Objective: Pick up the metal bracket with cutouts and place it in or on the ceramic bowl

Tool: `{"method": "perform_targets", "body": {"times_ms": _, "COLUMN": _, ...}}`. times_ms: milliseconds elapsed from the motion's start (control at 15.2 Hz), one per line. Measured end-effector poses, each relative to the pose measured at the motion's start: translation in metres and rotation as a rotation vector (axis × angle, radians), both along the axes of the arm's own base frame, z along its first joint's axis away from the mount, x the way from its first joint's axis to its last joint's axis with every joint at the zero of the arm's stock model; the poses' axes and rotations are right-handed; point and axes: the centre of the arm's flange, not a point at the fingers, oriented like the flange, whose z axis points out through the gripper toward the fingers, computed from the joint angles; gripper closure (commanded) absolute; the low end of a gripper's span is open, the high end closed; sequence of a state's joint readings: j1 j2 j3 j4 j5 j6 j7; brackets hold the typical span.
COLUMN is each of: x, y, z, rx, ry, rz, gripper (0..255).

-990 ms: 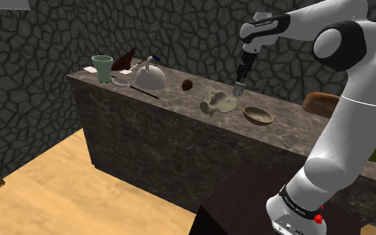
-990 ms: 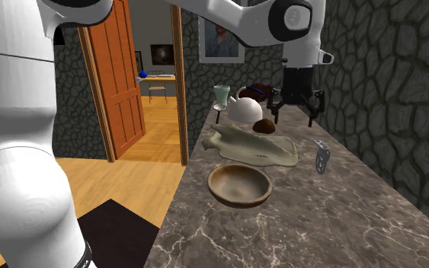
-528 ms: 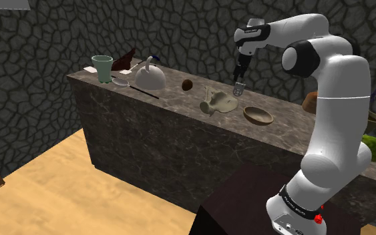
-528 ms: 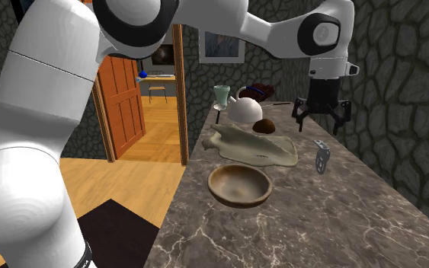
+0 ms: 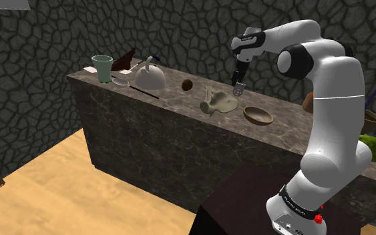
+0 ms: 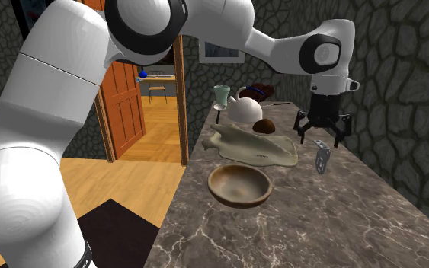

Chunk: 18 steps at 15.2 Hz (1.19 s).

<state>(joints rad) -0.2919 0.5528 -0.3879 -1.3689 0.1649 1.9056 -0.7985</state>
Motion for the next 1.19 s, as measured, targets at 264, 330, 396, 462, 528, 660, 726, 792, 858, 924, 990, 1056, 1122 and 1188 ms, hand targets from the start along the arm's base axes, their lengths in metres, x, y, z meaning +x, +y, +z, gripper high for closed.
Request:
{"method": "perform_targets", "body": {"times_ms": 264, "x": -0.0005, "y": -0.0002, "z": -0.0031, "rx": 0.000, "ry": 0.000, "rz": 0.000, "gripper": 0}}
{"method": "perform_targets", "body": {"times_ms": 330, "x": -0.0005, "y": -0.0002, "z": -0.0032, "rx": 0.000, "ry": -0.001, "rz": 0.000, "gripper": 0}}
{"method": "perform_targets", "body": {"times_ms": 396, "x": -0.0005, "y": -0.0002, "z": -0.0032, "rx": 0.000, "ry": -0.001, "rz": 0.000, "gripper": 0}}
{"method": "perform_targets", "body": {"times_ms": 462, "x": -0.0005, "y": -0.0002, "z": -0.0032, "rx": 0.000, "ry": -0.001, "rz": 0.000, "gripper": 255}}
{"method": "perform_targets", "body": {"times_ms": 528, "x": -0.0005, "y": -0.0002, "z": -0.0032, "rx": 0.000, "ry": -0.001, "rz": 0.000, "gripper": 255}}
{"method": "perform_targets", "body": {"times_ms": 660, "x": -0.0006, "y": -0.0003, "z": -0.0031, "rx": -0.001, "ry": -0.001, "rz": 0.000, "gripper": 255}}
{"method": "perform_targets", "body": {"times_ms": 726, "x": -0.0005, "y": -0.0002, "z": -0.0032, "rx": 0.000, "ry": -0.001, "rz": 0.000, "gripper": 255}}
{"method": "perform_targets", "body": {"times_ms": 792, "x": -0.0005, "y": -0.0002, "z": -0.0032, "rx": 0.000, "ry": -0.001, "rz": 0.000, "gripper": 255}}
{"method": "perform_targets", "body": {"times_ms": 858, "x": -0.0005, "y": -0.0002, "z": -0.0033, "rx": 0.000, "ry": -0.001, "rz": 0.000, "gripper": 255}}
{"method": "perform_targets", "body": {"times_ms": 924, "x": -0.0005, "y": -0.0002, "z": -0.0033, "rx": 0.000, "ry": -0.001, "rz": 0.000, "gripper": 255}}
{"method": "perform_targets", "body": {"times_ms": 990, "x": -0.0005, "y": -0.0002, "z": -0.0033, "rx": 0.000, "ry": -0.001, "rz": 0.000, "gripper": 255}}
{"method": "perform_targets", "body": {"times_ms": 1056, "x": -0.0005, "y": -0.0002, "z": -0.0033, "rx": 0.000, "ry": -0.001, "rz": 0.000, "gripper": 255}}
{"method": "perform_targets", "body": {"times_ms": 1122, "x": -0.0005, "y": -0.0002, "z": -0.0033, "rx": 0.000, "ry": -0.001, "rz": 0.000, "gripper": 255}}
{"method": "perform_targets", "body": {"times_ms": 1188, "x": -0.0007, "y": -0.0001, "z": -0.0005, "rx": 0.000, "ry": 0.000, "rz": 0.000, "gripper": 255}}
